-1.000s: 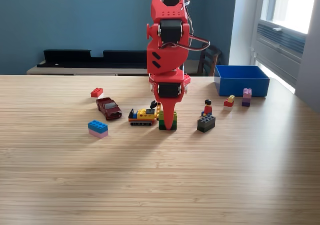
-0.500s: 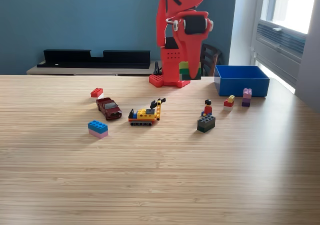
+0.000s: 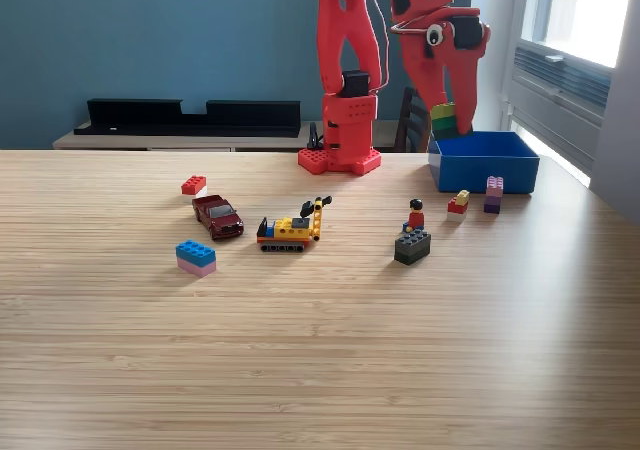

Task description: Grasp a lego block and put it in the bin.

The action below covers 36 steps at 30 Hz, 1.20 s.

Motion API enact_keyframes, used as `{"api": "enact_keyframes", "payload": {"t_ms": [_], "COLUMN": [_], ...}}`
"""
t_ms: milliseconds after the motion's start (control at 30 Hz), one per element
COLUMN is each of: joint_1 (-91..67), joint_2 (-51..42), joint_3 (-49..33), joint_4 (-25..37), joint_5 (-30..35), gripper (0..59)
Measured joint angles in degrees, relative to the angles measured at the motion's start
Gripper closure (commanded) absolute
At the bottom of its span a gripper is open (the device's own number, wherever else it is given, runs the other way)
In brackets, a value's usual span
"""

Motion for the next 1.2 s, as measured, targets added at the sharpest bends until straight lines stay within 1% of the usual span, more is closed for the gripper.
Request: {"api": "enact_keyframes", "payload": {"t_ms": [133,300,533,667,833,933,967,1000,1033,1067,1100,1133,1200], "joint_1": [-7.56,-18.81,-33.84,-39.55,-44.56,-45.44,-45.44,-45.35,-45.35,-45.35,-45.35,-45.35,-45.35], "joint_2": [0.00,0.00,0.09,0.09,0.09,0.09,0.09,0.09,0.09,0.09,0.09,0.09,0.09], "joint_3": [0.00,0.70,6.50,10.81,14.77,15.38,15.38,15.38,15.38,15.38,15.38,15.38,15.38], "joint_4": [1.41,1.41,1.41,1.41,1.41,1.41,1.41,1.41,1.41,1.41,1.41,1.41,1.41], "joint_5": [-0.26,-0.26,-0.35,0.09,-0.44,-0.70,-0.70,-0.35,-0.35,-0.53,-0.79,-1.32,-2.11], "gripper": [58.6,58.6,58.6,58.6,58.6,58.4,56.7,48.5,41.6,36.6,32.8,30.4,27.8]}}
